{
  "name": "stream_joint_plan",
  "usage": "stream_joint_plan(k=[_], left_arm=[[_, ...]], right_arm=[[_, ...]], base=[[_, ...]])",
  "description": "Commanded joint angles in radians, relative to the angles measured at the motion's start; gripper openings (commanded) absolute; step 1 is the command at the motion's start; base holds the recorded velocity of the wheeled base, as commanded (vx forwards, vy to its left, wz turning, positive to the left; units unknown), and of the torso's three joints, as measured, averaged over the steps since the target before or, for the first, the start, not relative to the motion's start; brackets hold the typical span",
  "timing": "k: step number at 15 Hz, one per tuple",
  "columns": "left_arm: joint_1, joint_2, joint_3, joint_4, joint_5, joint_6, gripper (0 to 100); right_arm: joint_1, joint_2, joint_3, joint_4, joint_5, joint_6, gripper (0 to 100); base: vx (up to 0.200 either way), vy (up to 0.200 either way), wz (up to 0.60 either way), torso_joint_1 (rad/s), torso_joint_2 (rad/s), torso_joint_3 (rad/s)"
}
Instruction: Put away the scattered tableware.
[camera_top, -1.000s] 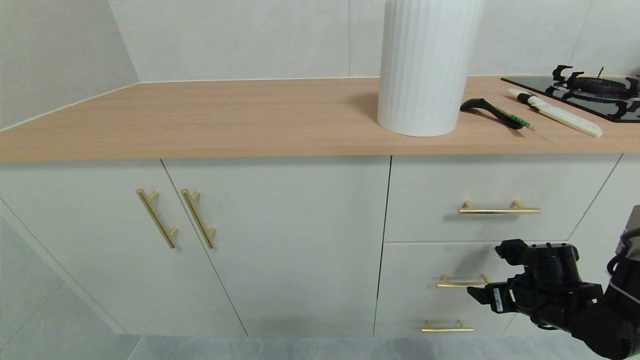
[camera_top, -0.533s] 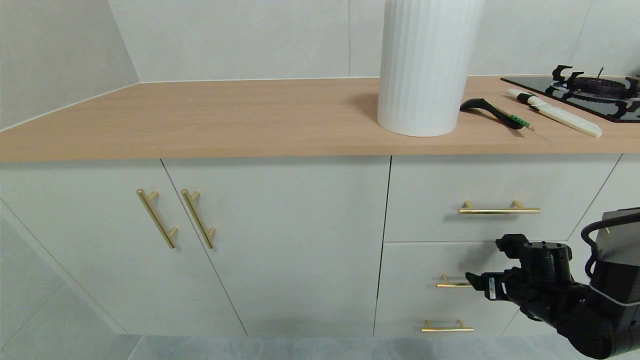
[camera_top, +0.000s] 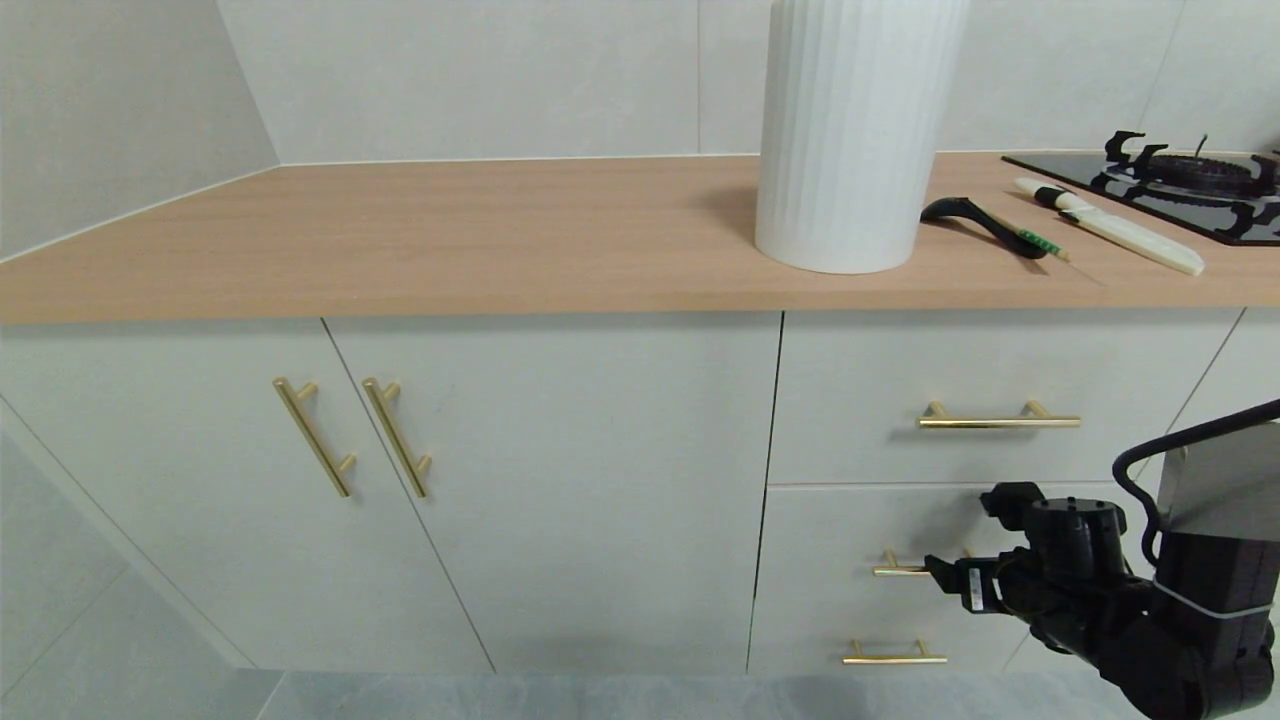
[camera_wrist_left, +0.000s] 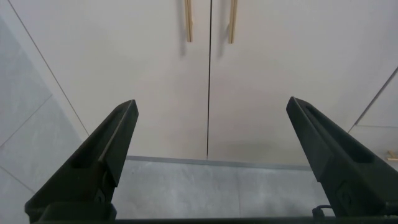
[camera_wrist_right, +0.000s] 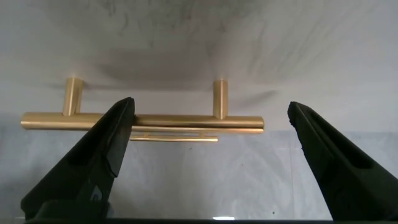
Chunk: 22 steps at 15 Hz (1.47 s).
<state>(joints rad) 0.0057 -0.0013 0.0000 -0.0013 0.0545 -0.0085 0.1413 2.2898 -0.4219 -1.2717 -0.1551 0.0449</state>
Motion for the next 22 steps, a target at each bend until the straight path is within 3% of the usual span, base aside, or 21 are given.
stream_joint_plan(k=[1, 8, 11, 14, 17, 22], left_arm=[[0.0, 0.001, 0.0, 0.0, 0.001, -0.001, 100], [0.0, 0.001, 0.0, 0.0, 0.001, -0.001, 100], [0.0, 0.001, 0.0, 0.0, 0.001, -0.001, 100], [0.0, 0.001, 0.0, 0.0, 0.001, -0.001, 100], [0.0, 0.001, 0.0, 0.0, 0.001, -0.001, 100], [0.0, 0.001, 0.0, 0.0, 0.001, -0.001, 100]], right_arm=[[0.001, 0.007, -0.001, 0.006, 0.0, 0.0, 100], [0.001, -0.079, 0.077, 0.031, 0.009, -0.069, 100], [0.032, -0.435, 0.072, 0.417, 0.049, -0.086, 100], [0.069, -0.767, -0.067, 0.905, 0.131, -0.079, 100], [0.073, -0.856, -0.126, 0.95, 0.127, -0.068, 100], [0.07, -0.661, -0.255, 0.922, 0.12, -0.053, 100]], base=[[0.0, 0.0, 0.0, 0.0, 0.0, 0.0], [0.0, 0.0, 0.0, 0.0, 0.0, 0.0], [0.0, 0.0, 0.0, 0.0, 0.0, 0.0], [0.0, 0.0, 0.0, 0.0, 0.0, 0.0], [0.0, 0.0, 0.0, 0.0, 0.0, 0.0], [0.0, 0.0, 0.0, 0.0, 0.0, 0.0]])
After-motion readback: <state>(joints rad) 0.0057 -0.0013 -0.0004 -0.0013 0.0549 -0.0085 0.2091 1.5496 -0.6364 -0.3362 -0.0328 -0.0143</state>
